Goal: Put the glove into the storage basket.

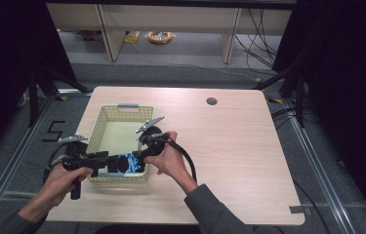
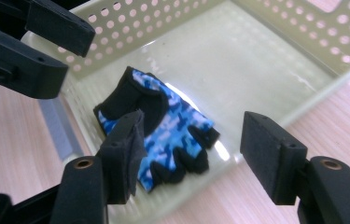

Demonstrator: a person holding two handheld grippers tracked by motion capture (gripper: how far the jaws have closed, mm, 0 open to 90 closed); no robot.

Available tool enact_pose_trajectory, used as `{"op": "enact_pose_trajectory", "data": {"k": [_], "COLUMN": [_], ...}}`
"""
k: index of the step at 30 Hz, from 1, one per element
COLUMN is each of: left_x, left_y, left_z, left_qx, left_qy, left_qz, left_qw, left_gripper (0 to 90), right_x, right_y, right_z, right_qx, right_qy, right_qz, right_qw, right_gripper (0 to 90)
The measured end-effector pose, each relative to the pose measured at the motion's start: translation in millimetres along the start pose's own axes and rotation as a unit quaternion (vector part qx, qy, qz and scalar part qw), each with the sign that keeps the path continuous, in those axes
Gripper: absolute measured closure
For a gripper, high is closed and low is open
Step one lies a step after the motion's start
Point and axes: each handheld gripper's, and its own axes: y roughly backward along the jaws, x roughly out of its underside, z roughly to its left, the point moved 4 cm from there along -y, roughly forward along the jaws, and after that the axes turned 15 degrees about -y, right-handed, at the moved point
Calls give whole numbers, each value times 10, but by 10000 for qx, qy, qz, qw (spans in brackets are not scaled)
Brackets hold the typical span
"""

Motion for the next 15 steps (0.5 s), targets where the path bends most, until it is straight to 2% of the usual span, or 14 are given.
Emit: {"op": "enact_pose_trajectory", "data": {"k": [2,5,6,7,8,9,10,13,15], "left_x": [-16,-44,-46,-47,-43,-42,-40,-27,-14], "left_y": [4,8,9,9,8,5,1,-13,-27], "left_z": [-58,-161,-183,-229,-255,-279,-318,-412,-471], "left_qx": [50,223,251,267,288,290,349,433,479], "left_qy": [-52,-93,-136,-221,-270,-281,-298,-407,-502], "left_qz": [-42,-110,-104,-94,-101,-108,-116,-90,-71], "left_qw": [10000,9996,9995,9994,9992,9991,9989,9982,9976], "left_gripper": [402,393,386,380,374,366,359,331,317], "right_x": [41,98,116,137,171,196,208,276,306], "right_y": [85,183,210,238,265,318,333,418,479], "right_z": [-32,-88,-109,-115,-135,-148,-162,-196,-235], "right_qx": [17,-22,1,-56,-37,-48,-97,-6,-88], "right_qy": [-76,-4,27,-5,8,-12,66,-159,-80], "right_qz": [-26,-139,-228,-167,-297,-204,-262,-371,-398], "right_qw": [10000,9999,9997,9998,9996,9998,9996,9992,9991], "right_gripper": [399,394,390,387,384,382,380,372,364]}}
